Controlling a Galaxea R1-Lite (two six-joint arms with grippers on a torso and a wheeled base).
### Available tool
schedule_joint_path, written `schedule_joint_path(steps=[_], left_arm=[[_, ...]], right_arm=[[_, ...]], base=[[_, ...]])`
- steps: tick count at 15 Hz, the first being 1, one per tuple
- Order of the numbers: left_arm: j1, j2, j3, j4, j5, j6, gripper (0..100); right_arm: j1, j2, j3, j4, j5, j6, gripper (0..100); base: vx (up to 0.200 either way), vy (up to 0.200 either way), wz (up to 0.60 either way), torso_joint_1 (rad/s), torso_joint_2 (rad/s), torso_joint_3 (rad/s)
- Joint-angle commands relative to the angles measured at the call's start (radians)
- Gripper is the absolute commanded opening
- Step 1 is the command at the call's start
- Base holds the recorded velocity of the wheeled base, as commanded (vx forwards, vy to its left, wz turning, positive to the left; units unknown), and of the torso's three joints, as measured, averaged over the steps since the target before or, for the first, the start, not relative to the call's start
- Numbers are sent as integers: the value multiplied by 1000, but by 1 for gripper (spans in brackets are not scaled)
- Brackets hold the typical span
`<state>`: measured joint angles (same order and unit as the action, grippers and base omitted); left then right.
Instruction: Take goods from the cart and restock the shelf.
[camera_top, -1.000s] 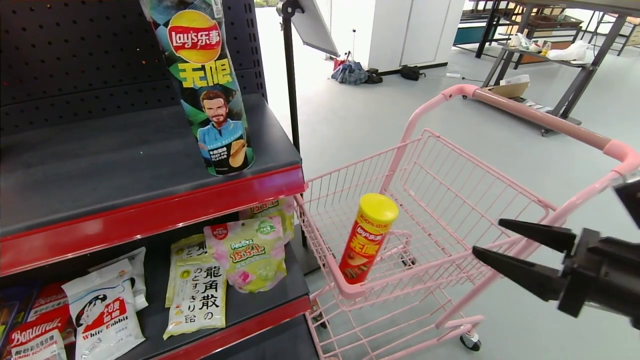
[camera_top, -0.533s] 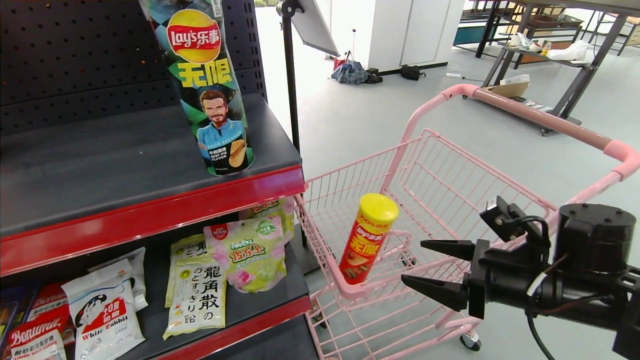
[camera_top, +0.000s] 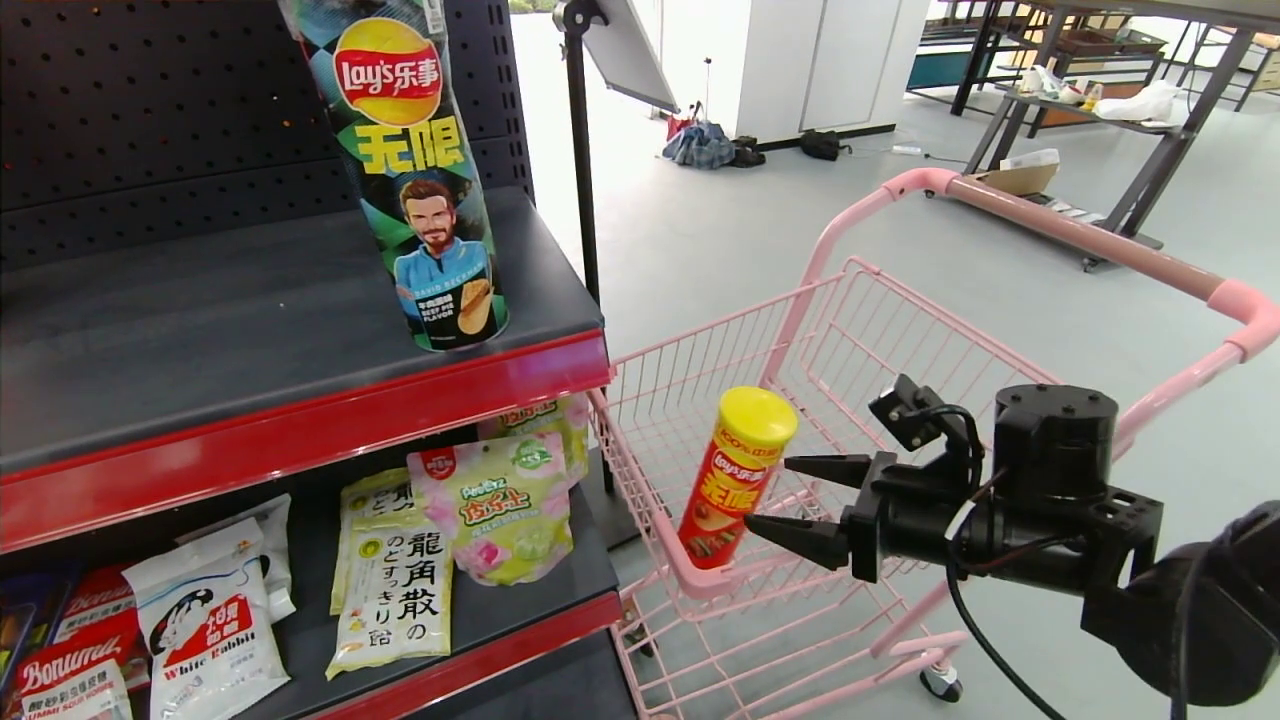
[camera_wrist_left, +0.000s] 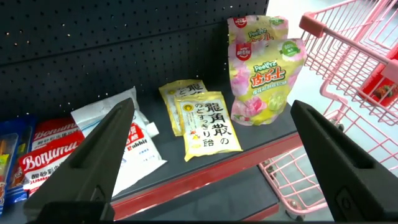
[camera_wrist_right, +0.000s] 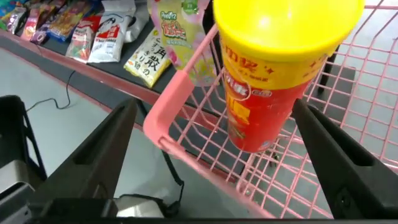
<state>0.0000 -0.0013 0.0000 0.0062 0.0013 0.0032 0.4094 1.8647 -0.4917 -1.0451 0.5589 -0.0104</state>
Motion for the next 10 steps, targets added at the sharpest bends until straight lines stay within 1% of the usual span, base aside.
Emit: schedule_joint_path(steps=[1,5,10], left_arm=[[0,1,0,0,0,0,100],[0,1,0,0,0,3,100],[0,1,0,0,0,3,100]], right_arm=[[2,56,-44,-1,1,0,100],[2,128,-139,-1,10,0,100],[-15,168,-163,-9,6,-2,100]], base=[[0,0,0,0,0,0],[0,0,0,0,0,0],[0,0,0,0,0,0]])
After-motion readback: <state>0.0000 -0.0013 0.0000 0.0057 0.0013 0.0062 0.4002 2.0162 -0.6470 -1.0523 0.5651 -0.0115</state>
